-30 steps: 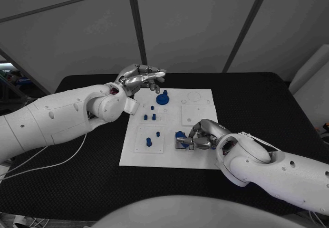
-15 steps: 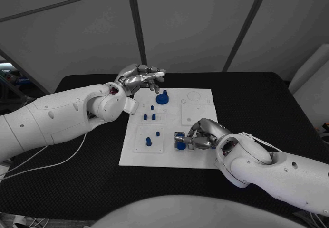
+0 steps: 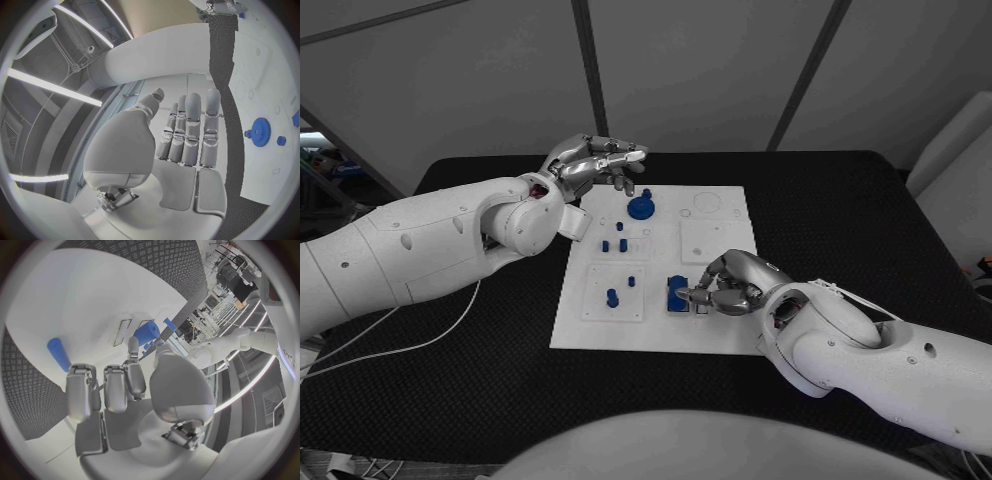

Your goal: Assemble the parts on the task board

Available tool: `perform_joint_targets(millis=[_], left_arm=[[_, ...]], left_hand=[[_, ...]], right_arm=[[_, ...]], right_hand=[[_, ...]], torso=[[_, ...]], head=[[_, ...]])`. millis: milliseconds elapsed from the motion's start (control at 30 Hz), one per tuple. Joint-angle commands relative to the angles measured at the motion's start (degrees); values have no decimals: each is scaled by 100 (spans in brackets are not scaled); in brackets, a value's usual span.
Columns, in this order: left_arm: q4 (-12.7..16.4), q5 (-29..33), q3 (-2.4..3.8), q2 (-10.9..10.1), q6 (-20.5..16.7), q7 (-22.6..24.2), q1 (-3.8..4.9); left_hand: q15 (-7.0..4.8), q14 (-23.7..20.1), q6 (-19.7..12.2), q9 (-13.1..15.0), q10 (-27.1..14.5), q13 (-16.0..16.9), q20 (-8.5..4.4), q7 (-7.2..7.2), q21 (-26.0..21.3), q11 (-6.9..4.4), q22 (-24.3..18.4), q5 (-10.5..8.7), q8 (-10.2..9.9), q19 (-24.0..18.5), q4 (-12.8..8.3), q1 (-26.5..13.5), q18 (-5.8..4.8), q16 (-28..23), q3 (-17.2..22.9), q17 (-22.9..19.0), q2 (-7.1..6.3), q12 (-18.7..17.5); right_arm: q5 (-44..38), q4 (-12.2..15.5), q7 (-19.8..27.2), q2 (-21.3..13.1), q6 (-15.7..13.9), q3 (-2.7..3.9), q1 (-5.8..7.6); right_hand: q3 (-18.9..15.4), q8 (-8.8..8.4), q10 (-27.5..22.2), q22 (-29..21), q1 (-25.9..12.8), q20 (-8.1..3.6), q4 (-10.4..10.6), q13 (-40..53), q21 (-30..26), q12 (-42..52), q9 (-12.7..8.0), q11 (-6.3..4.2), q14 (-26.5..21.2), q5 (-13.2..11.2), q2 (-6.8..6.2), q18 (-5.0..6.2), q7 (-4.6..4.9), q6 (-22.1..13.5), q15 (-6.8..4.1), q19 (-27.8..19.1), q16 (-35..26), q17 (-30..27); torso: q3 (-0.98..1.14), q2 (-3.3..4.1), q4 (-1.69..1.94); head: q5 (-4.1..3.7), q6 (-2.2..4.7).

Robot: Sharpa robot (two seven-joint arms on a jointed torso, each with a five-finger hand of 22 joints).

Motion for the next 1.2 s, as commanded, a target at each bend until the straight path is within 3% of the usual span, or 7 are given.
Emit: perform_joint_targets(millis=[33,267,600,1200], left_arm=[[1,13,2,-3,63,0,9],[-1,13,2,4,67,-3,9],[0,13,2,-5,67,-6,9],[-24,13,1,-8,77,-4,8]], left_hand=[[-7,-40,-47,-7,-47,8,2,-5,-28,-8,-9,-10,29,49,-1,30,297,34,-26,-6,42,9],[-6,-42,-49,-7,-52,8,2,-4,-31,-7,-10,-9,30,50,-2,41,297,34,-25,-8,50,13],[-6,-44,-50,-7,-55,9,2,-3,-33,-7,-11,-8,32,51,-1,48,297,34,-23,-9,61,19],[-5,-45,-50,-7,-58,10,3,-2,-36,-7,-12,-7,34,52,3,55,297,34,-21,-10,75,25]], right_arm=[[-92,32,92,-15,128,0,7],[-142,-34,58,22,163,1,7],[-194,-184,-24,125,249,2,7],[-280,-11,358,-3,-626,-1,3]], right_hand=[[34,26,22,939,292,-46,-117,116,-3,-30,8,-27,368,57,12,-55,-5,-56,-45,185,-27,318],[76,26,34,943,572,-51,-182,136,-2,-24,5,-34,369,42,123,-56,-13,-49,-50,187,-27,324],[64,23,37,941,796,-57,-268,141,-5,-34,1,-42,368,-68,134,-55,-20,-46,-56,185,-32,321],[-97,26,65,973,688,-58,-110,174,15,-12,-5,-37,376,-32,156,-63,-13,-19,-54,208,-18,347]], torso=[[-1,3,3],[-3,5,18],[0,5,12],[3,-4,2]], head=[[1,-1],[-6,-20],[15,-45],[31,-47]])
